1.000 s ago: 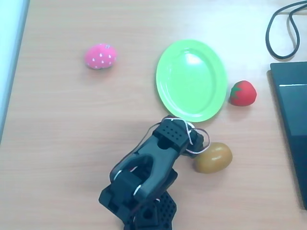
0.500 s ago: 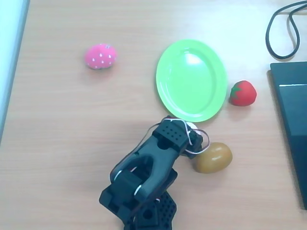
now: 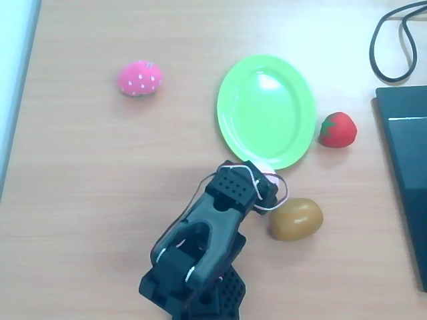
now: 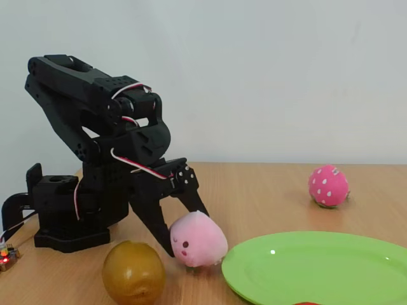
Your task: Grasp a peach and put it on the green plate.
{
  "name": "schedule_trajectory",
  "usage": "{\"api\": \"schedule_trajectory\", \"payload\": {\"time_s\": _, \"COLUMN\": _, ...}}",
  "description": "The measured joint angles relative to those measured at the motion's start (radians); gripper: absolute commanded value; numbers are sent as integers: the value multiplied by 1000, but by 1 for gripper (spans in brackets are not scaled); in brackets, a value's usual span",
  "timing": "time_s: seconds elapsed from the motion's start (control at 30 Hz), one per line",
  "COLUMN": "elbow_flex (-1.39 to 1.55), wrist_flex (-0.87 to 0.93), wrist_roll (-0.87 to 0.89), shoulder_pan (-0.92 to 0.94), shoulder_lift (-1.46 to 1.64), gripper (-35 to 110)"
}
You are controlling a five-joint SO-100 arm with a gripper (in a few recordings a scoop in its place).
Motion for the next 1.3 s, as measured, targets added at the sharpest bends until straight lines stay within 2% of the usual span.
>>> {"api": "schedule_trajectory", "payload": {"time_s": 0.4, "elbow_flex": -23, "wrist_flex": 54, "wrist_roll": 58, "shoulder_pan": -75, "shoulder_lift": 69, "gripper": 27}}
{"api": "schedule_trajectory", "payload": {"time_s": 0.9, "elbow_flex": -100, "wrist_flex": 57, "wrist_roll": 107, "shoulder_pan": -58, "shoulder_lift": 57, "gripper": 27}}
{"api": "schedule_trajectory", "payload": {"time_s": 1.3, "elbow_flex": -264, "wrist_flex": 57, "wrist_roll": 163, "shoulder_pan": -57, "shoulder_lift": -141, "gripper": 28}}
